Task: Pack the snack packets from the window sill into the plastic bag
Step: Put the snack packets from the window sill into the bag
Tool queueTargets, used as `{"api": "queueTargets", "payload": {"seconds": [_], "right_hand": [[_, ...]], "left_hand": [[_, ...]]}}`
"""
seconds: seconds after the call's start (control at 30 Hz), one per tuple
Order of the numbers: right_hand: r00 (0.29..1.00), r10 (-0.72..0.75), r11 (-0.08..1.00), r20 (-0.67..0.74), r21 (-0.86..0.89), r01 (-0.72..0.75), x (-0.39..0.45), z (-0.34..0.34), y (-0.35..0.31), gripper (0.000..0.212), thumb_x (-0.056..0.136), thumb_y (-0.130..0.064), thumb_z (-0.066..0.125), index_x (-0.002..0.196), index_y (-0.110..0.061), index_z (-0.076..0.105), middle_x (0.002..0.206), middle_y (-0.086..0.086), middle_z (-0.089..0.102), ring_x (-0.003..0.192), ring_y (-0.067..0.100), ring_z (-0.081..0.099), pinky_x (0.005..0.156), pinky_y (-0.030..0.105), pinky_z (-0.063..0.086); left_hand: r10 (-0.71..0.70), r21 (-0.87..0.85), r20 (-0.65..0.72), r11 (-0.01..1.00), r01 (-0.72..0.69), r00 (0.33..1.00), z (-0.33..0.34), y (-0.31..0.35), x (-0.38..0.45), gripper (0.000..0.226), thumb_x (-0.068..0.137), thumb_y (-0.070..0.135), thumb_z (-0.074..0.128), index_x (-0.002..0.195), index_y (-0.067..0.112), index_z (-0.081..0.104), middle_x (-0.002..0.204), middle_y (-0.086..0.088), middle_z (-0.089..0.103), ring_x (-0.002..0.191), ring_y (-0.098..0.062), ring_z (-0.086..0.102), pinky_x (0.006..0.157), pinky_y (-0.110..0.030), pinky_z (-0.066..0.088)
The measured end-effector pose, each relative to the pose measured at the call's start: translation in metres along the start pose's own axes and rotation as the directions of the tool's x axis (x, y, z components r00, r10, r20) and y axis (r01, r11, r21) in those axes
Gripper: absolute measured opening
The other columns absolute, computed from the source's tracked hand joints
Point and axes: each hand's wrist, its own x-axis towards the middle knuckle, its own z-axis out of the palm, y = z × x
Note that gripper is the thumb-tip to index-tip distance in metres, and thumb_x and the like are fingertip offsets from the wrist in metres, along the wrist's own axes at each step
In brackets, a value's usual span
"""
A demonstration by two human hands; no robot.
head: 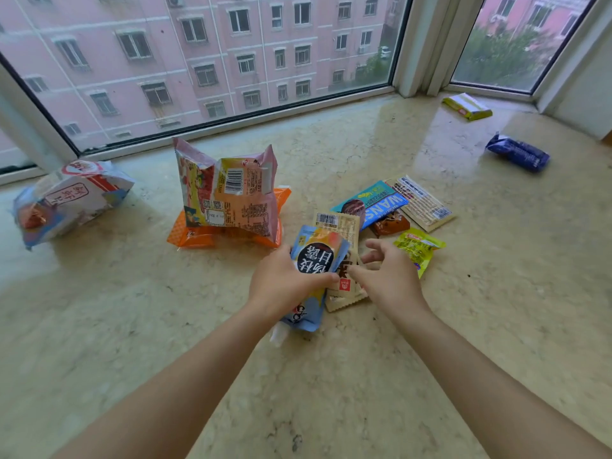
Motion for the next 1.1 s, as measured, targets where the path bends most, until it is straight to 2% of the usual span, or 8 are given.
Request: {"api": "queueTargets", "payload": {"seconds": [0.07, 0.17, 0.3, 0.43, 0.53, 0.73, 0.9, 1.1], "right_hand": [[0.997, 0.053, 0.994, 0.062, 0.094, -0.059, -0.002, 0.002, -0.001, 0.062, 0.077, -0.008, 0.075, 0.133, -0.008, 0.048, 0.081, -0.008, 0.059, 0.062, 0.007, 0.06, 0.06, 0.017, 0.05], [0.977, 0.141, 0.95, 0.157, 0.258, -0.179, -0.009, 0.007, 0.0, 0.066, 0.075, -0.009, 0.078, 0.134, -0.003, 0.048, 0.087, -0.004, 0.066, 0.074, 0.011, 0.066, 0.064, 0.027, 0.054], [0.967, 0.142, 0.919, 0.214, 0.334, -0.209, -0.018, 0.013, -0.005, 0.017, 0.085, -0.011, 0.069, 0.101, -0.008, 0.071, 0.076, 0.0, 0.069, 0.054, 0.002, 0.061, 0.046, 0.014, 0.044], [0.977, 0.142, 0.936, 0.159, 0.299, -0.185, -0.025, 0.026, -0.005, 0.004, 0.084, -0.007, 0.069, 0.081, -0.007, 0.071, 0.074, 0.008, 0.069, 0.061, 0.014, 0.062, 0.061, 0.029, 0.053], [0.985, 0.164, 0.946, 0.051, 0.274, -0.172, -0.031, 0.035, -0.005, 0.016, 0.082, -0.008, 0.069, 0.07, -0.017, 0.065, 0.072, 0.006, 0.07, 0.066, 0.02, 0.064, 0.072, 0.04, 0.055], [0.987, 0.159, 0.885, -0.031, 0.447, -0.128, -0.055, 0.032, -0.016, 0.016, 0.084, -0.001, 0.066, 0.09, -0.016, 0.064, 0.083, 0.012, 0.071, 0.072, 0.026, 0.068, 0.073, 0.048, 0.058], [0.969, 0.232, 0.78, 0.082, 0.579, -0.236, -0.094, 0.031, -0.047, 0.019, 0.088, 0.002, 0.061, 0.101, -0.012, 0.062, 0.084, 0.007, 0.07, 0.053, 0.008, 0.065, 0.044, 0.023, 0.051], [0.957, 0.247, 0.73, 0.154, 0.62, -0.289, -0.145, 0.018, -0.101, 0.03, 0.084, 0.007, 0.063, 0.103, -0.016, 0.06, 0.086, 0.005, 0.073, 0.056, 0.011, 0.066, 0.044, 0.025, 0.049]], "left_hand": [[-0.036, -0.12, 0.024, 0.992, 0.039, 0.999, -0.003, -0.003, -0.004, 0.047, 0.055, 0.044, 0.09, 0.089, 0.025, 0.063, 0.08, 0.008, 0.07, 0.073, -0.006, 0.067, 0.07, -0.034, 0.059], [-0.068, -0.282, 0.081, 0.955, 0.089, 0.994, -0.009, -0.006, -0.01, 0.043, 0.057, 0.035, 0.091, 0.089, 0.021, 0.067, 0.079, 0.006, 0.074, 0.073, -0.008, 0.07, 0.073, -0.034, 0.06], [-0.067, -0.292, 0.194, 0.949, 0.123, 0.979, -0.02, -0.012, -0.021, 0.039, 0.061, 0.032, 0.089, 0.092, 0.018, 0.069, 0.079, 0.003, 0.075, 0.073, -0.011, 0.072, 0.071, -0.032, 0.059], [-0.113, -0.327, 0.2, 0.929, 0.176, 0.973, -0.026, -0.027, -0.037, 0.034, 0.066, 0.028, 0.087, 0.092, 0.014, 0.069, 0.077, 0.0, 0.075, 0.07, -0.015, 0.073, 0.067, -0.032, 0.06], [-0.151, -0.384, 0.128, 0.903, 0.19, 0.98, -0.037, -0.043, -0.046, 0.036, 0.069, 0.024, 0.085, 0.098, 0.013, 0.066, 0.081, -0.002, 0.075, 0.07, -0.018, 0.073, 0.069, -0.037, 0.06], [-0.141, -0.487, 0.038, 0.862, 0.141, 0.989, -0.085, -0.064, -0.064, 0.047, 0.07, 0.017, 0.085, 0.106, 0.026, 0.057, 0.091, 0.0, 0.073, 0.074, -0.014, 0.072, 0.063, -0.031, 0.058], [-0.127, -0.554, 0.221, 0.799, 0.232, 0.967, -0.137, -0.062, -0.086, 0.054, 0.075, 0.004, 0.078, 0.118, 0.026, 0.053, 0.097, -0.008, 0.073, 0.08, -0.023, 0.073, 0.057, -0.031, 0.056], [-0.112, -0.566, 0.358, 0.764, 0.31, 0.927, -0.2, -0.059, -0.116, 0.073, 0.072, -0.003, 0.079, 0.129, 0.03, 0.048, 0.105, -0.015, 0.071, 0.09, -0.033, 0.071, 0.073, -0.048, 0.058]]}}
